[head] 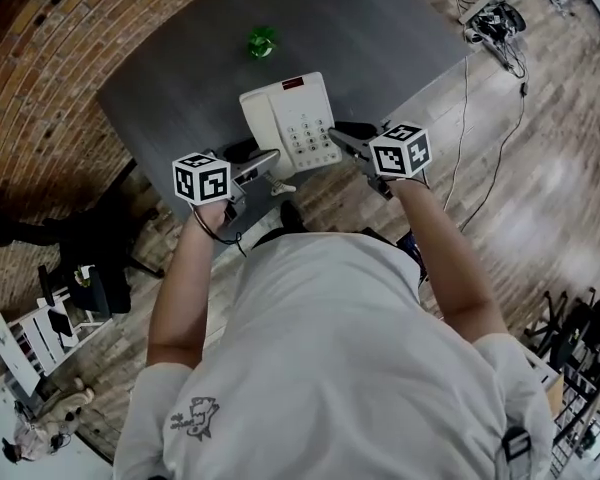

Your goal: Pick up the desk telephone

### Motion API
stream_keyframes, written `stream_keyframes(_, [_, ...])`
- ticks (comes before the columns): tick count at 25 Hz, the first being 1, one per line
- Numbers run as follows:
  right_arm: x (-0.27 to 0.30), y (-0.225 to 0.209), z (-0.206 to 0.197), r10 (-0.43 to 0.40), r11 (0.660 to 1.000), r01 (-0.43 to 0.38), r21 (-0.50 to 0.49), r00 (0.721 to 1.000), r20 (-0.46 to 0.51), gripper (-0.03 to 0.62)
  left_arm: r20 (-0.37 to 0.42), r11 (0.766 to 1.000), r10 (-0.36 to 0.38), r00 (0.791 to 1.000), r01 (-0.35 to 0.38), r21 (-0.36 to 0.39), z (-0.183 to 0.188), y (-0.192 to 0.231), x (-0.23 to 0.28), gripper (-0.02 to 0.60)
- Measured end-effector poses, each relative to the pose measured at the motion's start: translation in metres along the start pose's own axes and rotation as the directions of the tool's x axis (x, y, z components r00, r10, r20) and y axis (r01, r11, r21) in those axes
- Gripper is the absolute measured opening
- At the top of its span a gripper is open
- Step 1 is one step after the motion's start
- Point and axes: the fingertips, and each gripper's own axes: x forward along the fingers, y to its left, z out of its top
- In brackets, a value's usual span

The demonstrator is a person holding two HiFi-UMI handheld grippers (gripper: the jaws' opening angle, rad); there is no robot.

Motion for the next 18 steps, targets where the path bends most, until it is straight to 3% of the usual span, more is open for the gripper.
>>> stream_keyframes(18, [-0.121,0.001,-0.073,0.085,0.994,-0.086,-0.066,0.996,-0.017,0.072,0.063,0.996,0.093,0.994,-0.093,-0.003,-0.078,-0.12,0.051,0.295])
